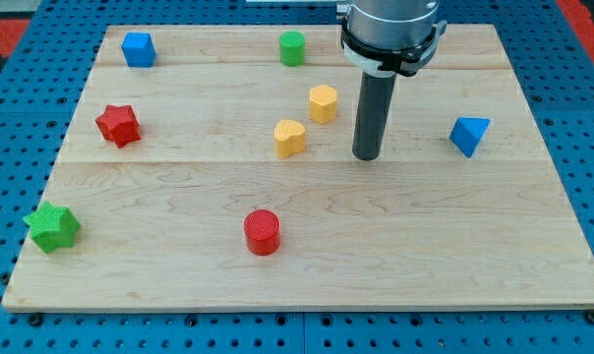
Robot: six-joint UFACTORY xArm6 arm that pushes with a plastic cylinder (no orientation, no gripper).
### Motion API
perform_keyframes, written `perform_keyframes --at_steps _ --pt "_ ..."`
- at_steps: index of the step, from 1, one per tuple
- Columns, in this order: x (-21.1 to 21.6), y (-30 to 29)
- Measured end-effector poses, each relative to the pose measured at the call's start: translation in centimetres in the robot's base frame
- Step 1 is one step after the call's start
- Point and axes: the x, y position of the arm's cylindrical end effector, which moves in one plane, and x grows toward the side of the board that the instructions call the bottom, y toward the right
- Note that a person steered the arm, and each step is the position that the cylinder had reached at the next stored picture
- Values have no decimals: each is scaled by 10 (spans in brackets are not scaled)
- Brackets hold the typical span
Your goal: Move the yellow heart to the bottom left side of the yellow hexagon
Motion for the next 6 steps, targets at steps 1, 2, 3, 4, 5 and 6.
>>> perform_keyframes --at_steps 1,2,3,4,5,6 --pt "3 -34" --pt "0 -41" --pt "17 -73" --pt "0 -105" --pt "-48 -42" --pt "-16 17"
